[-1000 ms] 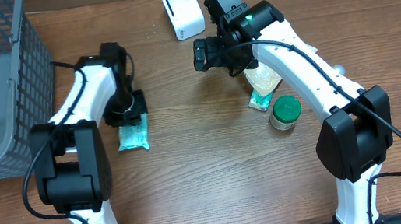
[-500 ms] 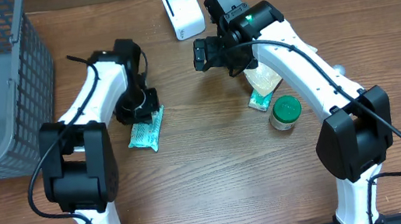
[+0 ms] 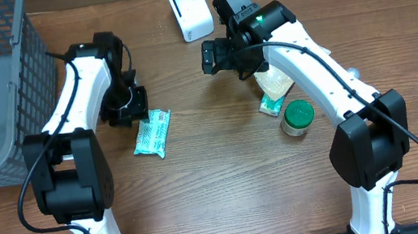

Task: Scan the item barcode
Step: 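Close the left gripper on the wipes pack and drag it right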

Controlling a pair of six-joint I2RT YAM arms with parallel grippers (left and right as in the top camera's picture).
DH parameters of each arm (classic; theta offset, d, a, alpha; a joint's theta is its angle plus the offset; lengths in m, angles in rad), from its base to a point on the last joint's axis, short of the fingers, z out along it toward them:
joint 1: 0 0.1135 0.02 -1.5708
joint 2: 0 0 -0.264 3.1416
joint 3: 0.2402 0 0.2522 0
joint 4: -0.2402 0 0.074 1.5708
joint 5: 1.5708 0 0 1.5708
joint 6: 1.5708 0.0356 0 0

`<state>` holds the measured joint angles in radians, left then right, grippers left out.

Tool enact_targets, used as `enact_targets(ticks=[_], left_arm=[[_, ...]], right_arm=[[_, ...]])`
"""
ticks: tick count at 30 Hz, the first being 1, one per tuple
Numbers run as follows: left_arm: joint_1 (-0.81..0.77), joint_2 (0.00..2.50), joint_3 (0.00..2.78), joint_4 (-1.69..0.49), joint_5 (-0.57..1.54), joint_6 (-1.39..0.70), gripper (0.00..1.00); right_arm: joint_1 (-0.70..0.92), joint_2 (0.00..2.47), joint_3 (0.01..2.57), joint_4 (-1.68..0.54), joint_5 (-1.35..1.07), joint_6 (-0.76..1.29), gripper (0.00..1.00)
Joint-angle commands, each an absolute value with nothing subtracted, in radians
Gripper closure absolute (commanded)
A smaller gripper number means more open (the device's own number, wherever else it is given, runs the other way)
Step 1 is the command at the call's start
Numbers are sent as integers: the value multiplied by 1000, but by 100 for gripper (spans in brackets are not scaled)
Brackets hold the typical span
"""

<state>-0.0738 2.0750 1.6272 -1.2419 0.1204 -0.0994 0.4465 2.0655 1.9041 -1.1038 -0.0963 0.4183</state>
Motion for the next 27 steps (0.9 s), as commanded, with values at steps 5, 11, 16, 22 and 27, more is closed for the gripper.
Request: enact_targets(ticks=[5, 11, 16, 22, 27], left_arm=[[-67, 2073, 1481, -1150, 123, -67, 54], [-65, 2073, 1439, -1121, 124, -67, 54], [-66, 2073, 1437, -1110, 192, -67, 56], [-67, 2073, 1437, -1090, 310, -68, 56], [-67, 2073, 1437, -1089, 308, -75, 54]], right_arm=[[443, 2060, 1897, -1102, -91, 419, 0], [443, 2060, 1897, -1102, -91, 419, 0], [443, 2060, 1897, -1102, -91, 419, 0], [443, 2060, 1897, -1102, -91, 419, 0], [443, 2060, 1897, -1102, -91, 419, 0]])
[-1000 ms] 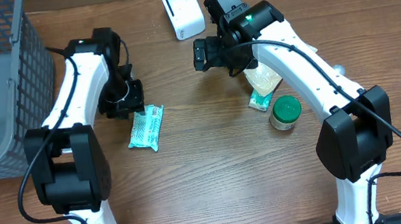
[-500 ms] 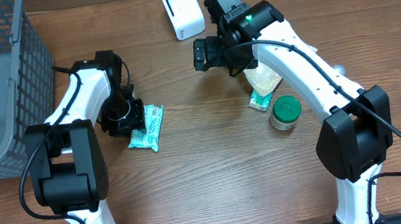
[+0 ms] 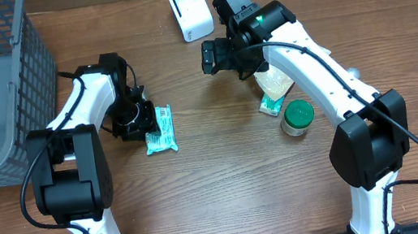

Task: Scan the item barcode
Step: 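Close the left gripper on the wipes pack and drag it right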

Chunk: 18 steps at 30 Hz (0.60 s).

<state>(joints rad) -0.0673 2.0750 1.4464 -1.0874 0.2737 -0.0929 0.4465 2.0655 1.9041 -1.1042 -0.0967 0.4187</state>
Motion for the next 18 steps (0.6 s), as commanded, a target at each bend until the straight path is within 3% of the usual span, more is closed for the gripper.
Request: enact_targets(ticks=[1, 18], left_arm=[[-66, 2073, 1437, -1093, 296, -75, 53], [-66, 2073, 1391, -1111, 252, -135, 50]], right_arm=[[443, 2060, 1897, -1102, -91, 419, 0], [443, 2060, 1897, -1102, -91, 419, 0]])
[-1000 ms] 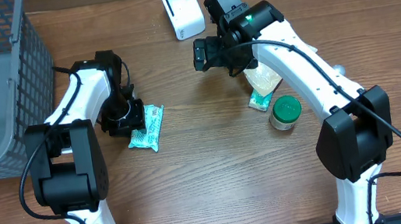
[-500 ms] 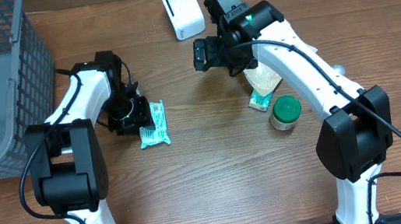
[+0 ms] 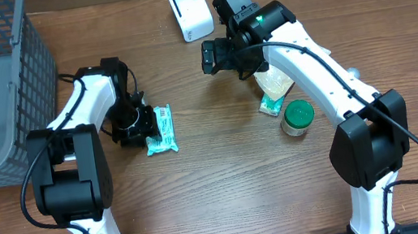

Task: Scan the item barcode

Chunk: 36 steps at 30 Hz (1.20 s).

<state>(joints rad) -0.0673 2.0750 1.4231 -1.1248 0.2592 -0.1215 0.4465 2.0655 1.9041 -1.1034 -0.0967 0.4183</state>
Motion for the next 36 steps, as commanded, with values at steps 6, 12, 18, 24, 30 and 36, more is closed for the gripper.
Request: enact_targets(ticks=[6, 12, 18, 24, 30, 36], left_arm=[[-66, 2073, 1343, -1062, 252, -134, 57], [-66, 2073, 1343, -1051, 251, -134, 63], [-66, 2073, 1343, -1055, 196, -135, 63], [-65, 2073, 1343, -1045, 162, -136, 64], [-67, 2073, 1343, -1008, 125, -82, 62], [-67, 2073, 1343, -989, 0, -18, 59]], right_arm=[[443, 2060, 1897, -1102, -91, 419, 0], [443, 2060, 1897, -1102, -91, 419, 0], [443, 2060, 1897, -1102, -91, 419, 0], [443, 2060, 1897, -1102, -91, 419, 0], [443, 2060, 1897, -1102, -91, 419, 0], [443, 2060, 1897, -1102, -91, 419, 0]])
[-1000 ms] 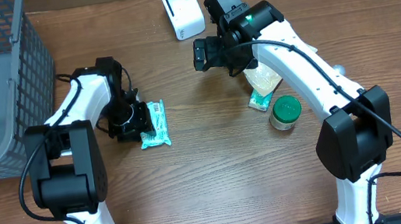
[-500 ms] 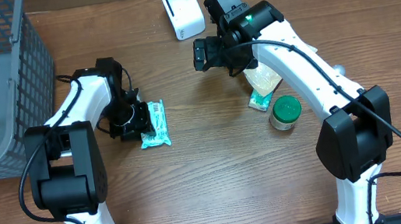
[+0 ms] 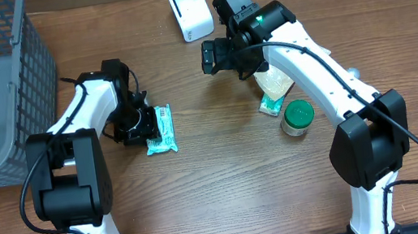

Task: Scan the item barcode

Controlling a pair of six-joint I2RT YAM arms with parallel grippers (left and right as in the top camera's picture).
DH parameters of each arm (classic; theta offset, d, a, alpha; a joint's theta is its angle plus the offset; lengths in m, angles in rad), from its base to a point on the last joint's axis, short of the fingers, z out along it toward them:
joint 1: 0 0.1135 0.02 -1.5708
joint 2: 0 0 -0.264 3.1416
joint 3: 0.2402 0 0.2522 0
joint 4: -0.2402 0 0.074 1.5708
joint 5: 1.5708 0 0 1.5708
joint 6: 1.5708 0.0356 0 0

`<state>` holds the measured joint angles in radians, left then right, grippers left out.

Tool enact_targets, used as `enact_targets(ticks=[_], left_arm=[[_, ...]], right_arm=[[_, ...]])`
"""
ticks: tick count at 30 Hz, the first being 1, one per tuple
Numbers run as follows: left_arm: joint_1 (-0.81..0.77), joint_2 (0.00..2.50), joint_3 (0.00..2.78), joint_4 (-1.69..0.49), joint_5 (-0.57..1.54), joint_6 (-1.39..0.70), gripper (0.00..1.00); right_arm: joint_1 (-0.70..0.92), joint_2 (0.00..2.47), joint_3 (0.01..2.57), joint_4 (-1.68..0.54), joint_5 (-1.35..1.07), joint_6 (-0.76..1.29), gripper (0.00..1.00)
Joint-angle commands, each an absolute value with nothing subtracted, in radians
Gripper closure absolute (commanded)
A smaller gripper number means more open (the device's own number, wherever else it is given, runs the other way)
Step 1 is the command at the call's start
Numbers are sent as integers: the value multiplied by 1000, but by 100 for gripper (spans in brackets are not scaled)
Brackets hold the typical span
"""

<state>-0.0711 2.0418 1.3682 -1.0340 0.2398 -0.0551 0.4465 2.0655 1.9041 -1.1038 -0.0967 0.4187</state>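
A teal and white packet (image 3: pixel 160 129) lies flat on the wooden table, left of centre. My left gripper (image 3: pixel 136 125) points down at the packet's left edge and touches it; the overhead view does not show how its jaws stand. The white barcode scanner (image 3: pixel 191 11) stands upright at the back centre. My right gripper (image 3: pixel 207 57) hovers just in front and to the right of the scanner, pointing left, with nothing seen in it and its opening hidden from above.
A grey wire basket with a grey liner fills the far left. Under my right forearm lie a pale bag over a teal box (image 3: pixel 273 91) and a green-lidded jar (image 3: pixel 297 117).
My left wrist has shifted very slightly at the packet's left edge. The packet, the right arm and everything else stand as before.
At first the packet lay tilted with my left gripper just above-left of it. By the second moment the gripper was lower against the packet's left edge and the packet had turned more upright and slid a little right. It has stayed there since. My right arm never moved.
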Motion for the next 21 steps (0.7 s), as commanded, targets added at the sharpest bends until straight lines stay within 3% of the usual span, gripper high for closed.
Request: enact_targets(ticks=[1, 4, 11, 21], left_arm=[[-67, 2073, 1343, -989, -21, -19, 60], [-67, 2073, 1344, -973, -27, -42, 69], [-67, 2073, 1347, -926, -26, -48, 78], [-111, 2073, 1361, -830, -6, 117, 80]], right_arm=[[443, 2060, 1897, -1102, -91, 419, 0], [443, 2060, 1897, -1102, -91, 419, 0], [443, 2060, 1897, -1102, -91, 419, 0], [443, 2060, 1897, -1102, -91, 419, 0]])
